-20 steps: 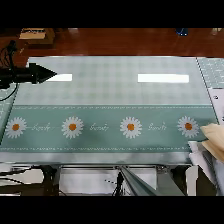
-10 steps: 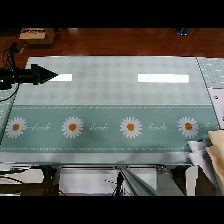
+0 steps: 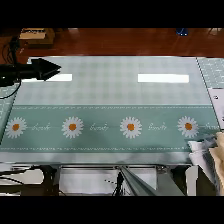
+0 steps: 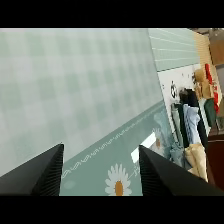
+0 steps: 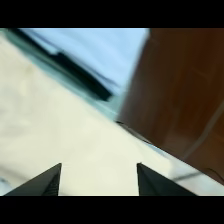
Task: Fold the shirts.
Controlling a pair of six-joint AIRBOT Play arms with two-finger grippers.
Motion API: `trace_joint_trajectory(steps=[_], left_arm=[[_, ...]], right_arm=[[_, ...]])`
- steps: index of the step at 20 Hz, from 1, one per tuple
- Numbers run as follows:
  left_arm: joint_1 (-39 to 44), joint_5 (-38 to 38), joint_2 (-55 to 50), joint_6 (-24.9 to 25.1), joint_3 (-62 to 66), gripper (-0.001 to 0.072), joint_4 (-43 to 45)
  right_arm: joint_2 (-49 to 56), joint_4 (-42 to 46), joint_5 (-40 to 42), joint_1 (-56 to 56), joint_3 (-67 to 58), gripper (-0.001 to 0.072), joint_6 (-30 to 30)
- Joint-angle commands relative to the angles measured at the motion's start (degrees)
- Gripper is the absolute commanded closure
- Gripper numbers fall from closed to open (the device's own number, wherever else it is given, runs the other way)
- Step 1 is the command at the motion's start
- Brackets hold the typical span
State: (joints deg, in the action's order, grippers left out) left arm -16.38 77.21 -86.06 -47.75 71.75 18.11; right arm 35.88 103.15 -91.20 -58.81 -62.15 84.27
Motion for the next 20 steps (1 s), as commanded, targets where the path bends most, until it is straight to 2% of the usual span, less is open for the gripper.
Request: trace_joint_trajectory(steps=[1, 2, 4, 5, 7, 10, 13, 16, 20], left_arm=[[8.98, -2.91, 0.42, -1.14, 5.84, 0.0149, 13.66], [13.22, -3.58, 0.39, -5.86, 9.09, 0.0149, 25.92], [21.14, -3.41, 0.42, -20.11, 15.08, 0.015, 49.46], [24.15, -2.99, 0.46, -25.79, 17.53, 0.0149, 57.18], [28.04, -2.86, 1.16, -32.04, 21.14, 0.0148, 63.04], [29.66, -1.44, 4.28, -36.57, 22.84, 0.0147, 62.99], [29.64, 1.97, 6.91, -36.63, 22.84, 0.0148, 65.24], [30.69, 4.87, 6.86, -38.12, 22.77, 0.0148, 69.42], [36.46, 4.87, 6.75, -41.97, 22.8, 0.0148, 82.77]], right_arm=[[3.61, -28.35, 3.58, 5.81, 0.0, 0.0186, -2.45], [4.83, -32.39, 6.25, 10.21, 0.0, 0.0186, -2.4], [7.04, -35.78, 14.43, 21.75, 0.0, 0.0186, -0.7], [8.24, -34.97, 18.91, 28.35, 0.0, 0.0187, 0.94], [11.15, -30.12, 25.03, 40.37, -0.02, 0.0186, 4.37], [17.09, -15.52, 24.57, 55.71, -0.07, 0.0186, 9.25], [20.9, -3.13, 21.22, 65.83, -0.07, 0.0179, 10.73], [21.09, -5.68, 23.06, 68.37, -1.01, 0.0163, 14.03], [21.09, -8.31, 23.54, 68.26, -5.42, 0.0163, 14.05]])
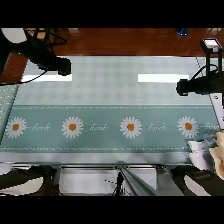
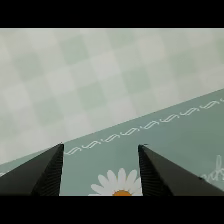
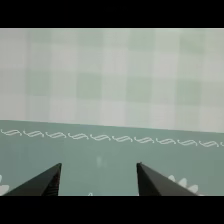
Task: Fold the shirts.
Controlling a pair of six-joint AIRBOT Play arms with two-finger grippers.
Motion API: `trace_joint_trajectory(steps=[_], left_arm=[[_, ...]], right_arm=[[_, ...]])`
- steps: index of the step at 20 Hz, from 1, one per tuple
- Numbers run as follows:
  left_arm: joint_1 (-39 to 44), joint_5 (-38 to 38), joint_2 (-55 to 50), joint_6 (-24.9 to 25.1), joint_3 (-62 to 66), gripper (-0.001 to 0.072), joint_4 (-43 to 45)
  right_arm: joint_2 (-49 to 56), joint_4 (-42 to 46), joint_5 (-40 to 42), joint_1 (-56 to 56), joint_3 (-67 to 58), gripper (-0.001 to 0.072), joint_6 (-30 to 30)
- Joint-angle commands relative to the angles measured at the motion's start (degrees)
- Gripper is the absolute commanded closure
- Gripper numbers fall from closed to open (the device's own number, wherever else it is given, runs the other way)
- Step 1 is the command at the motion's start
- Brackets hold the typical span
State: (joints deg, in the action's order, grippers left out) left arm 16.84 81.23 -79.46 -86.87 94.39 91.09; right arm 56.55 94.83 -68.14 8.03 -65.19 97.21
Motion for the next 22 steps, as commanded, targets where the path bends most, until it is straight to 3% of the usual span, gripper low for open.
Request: trace_joint_trajectory(steps=[1, 22], left_arm=[[3.91, -0.07, 0.15, -2.82, 0.15, 0.0148, 9.84], [4.85, -0.66, 0.15, -2.82, 0.15, 0.0149, 9.33]], right_arm=[[0.42, 0.24, 0.81, 1.42, -2.86, 0.0163, 1.01], [0.37, 0.22, 2.64, 1.44, -2.89, 0.0164, 0.44]])
